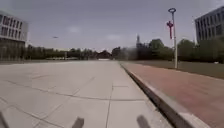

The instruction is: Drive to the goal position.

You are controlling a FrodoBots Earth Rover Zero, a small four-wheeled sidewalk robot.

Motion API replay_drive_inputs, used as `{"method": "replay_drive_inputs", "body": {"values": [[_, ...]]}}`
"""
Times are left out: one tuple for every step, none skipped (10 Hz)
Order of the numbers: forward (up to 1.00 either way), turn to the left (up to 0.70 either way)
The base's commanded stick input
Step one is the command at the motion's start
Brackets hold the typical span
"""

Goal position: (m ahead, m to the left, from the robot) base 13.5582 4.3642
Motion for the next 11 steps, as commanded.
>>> {"method": "replay_drive_inputs", "body": {"values": [[0.7,0.35],[0.7,0.0],[0.7,0.0],[0.7,0.0],[0.7,0.0],[0.7,0.0],[0.7,0.0],[0.7,0.0],[0.7,0.0],[0.7,0.0],[0.7,0.0]]}}
